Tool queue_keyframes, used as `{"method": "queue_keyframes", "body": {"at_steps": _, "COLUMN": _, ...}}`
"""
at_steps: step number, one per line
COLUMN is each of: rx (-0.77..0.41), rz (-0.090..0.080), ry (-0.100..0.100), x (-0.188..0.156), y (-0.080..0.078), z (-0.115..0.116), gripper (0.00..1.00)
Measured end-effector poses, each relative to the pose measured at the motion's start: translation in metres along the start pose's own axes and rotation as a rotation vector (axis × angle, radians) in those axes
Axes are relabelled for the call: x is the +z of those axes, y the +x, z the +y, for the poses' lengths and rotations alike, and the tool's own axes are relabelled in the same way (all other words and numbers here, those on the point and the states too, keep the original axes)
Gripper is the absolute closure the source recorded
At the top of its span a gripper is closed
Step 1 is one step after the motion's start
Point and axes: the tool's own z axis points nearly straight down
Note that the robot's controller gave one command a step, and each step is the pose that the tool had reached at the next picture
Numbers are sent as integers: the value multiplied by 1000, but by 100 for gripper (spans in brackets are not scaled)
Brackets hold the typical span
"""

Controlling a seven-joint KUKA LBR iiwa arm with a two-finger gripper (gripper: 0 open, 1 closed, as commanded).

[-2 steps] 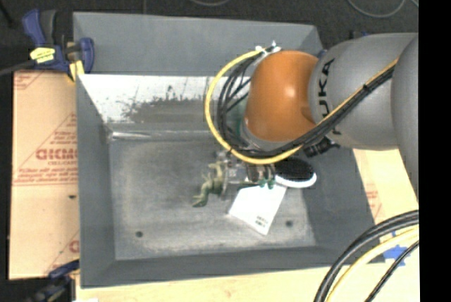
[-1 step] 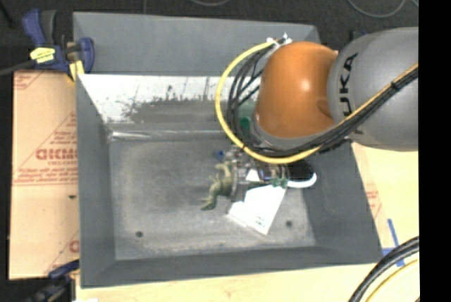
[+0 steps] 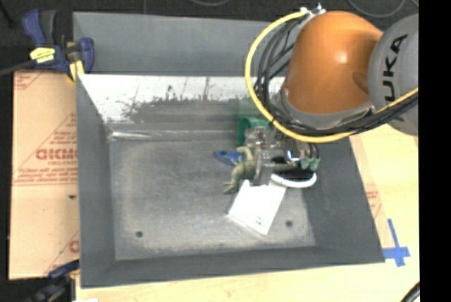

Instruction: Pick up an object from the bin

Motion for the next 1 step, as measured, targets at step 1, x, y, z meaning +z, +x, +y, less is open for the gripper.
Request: {"method": "queue_keyframes", "body": {"at_steps": 1, "rx": 34, "rz": -10, "ry": 1, "x": -27, "y": 8, "z": 21, "gripper": 100}}
